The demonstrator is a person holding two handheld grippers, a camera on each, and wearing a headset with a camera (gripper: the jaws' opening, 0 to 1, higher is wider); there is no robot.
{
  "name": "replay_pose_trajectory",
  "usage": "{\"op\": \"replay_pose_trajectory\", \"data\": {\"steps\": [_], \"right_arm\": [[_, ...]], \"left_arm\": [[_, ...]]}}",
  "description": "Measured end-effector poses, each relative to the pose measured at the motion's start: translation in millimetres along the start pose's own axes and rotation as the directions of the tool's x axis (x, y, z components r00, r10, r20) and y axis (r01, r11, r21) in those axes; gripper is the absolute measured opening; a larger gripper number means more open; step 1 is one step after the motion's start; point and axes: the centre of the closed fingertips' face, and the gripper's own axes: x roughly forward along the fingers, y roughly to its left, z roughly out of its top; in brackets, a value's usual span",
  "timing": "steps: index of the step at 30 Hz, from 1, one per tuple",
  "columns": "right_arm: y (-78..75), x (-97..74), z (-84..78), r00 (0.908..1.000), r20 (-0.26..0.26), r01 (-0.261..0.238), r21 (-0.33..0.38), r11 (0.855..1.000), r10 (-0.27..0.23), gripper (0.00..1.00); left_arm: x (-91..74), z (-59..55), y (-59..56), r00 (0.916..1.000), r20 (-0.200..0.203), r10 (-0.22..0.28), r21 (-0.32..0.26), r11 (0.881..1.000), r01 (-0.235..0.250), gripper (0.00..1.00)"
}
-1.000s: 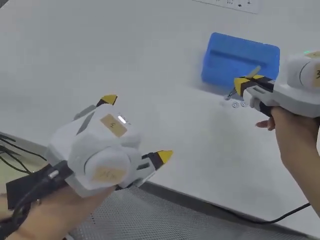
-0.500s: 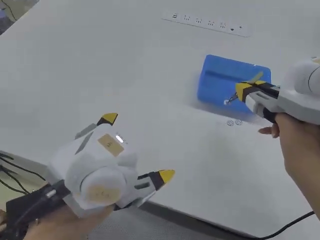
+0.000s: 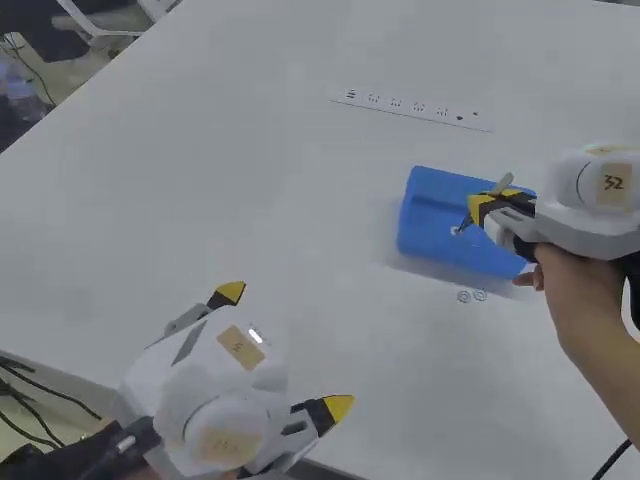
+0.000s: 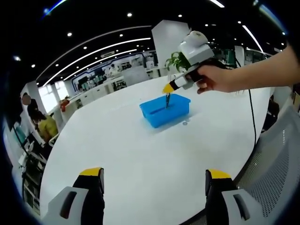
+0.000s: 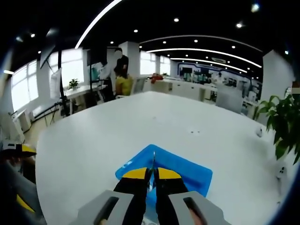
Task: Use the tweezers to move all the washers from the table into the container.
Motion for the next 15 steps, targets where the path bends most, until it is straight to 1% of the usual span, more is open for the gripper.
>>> {"op": "replay_pose_trajectory", "data": {"steps": [2,6,10,15], "right_arm": [[1.6,6.2,-5.5,0.9998,-0.019,-0.007,-0.004,1.000,0.007,0.02],[2.6,14.3,-18.8,0.9984,-0.057,-0.006,-0.025,1.000,0.005,0.02],[1.5,16.7,-26.4,0.9969,-0.079,-0.004,-0.042,0.999,0.001,0.02],[-0.1,18.3,-31.7,0.9960,-0.089,-0.001,-0.037,0.999,-0.002,0.02]], "left_arm": [[0.1,-0.5,0.1,1.0000,-0.002,0.000,-0.003,1.000,0.000,0.92],[0.3,-1.5,0.5,1.0000,-0.009,0.003,-0.001,1.000,-0.003,0.91],[0.2,-3.2,1.7,0.9998,-0.017,0.009,-0.002,1.000,-0.009,0.91],[0.8,-4.2,1.3,0.9997,-0.022,0.007,0.002,1.000,-0.007,0.90]]}}
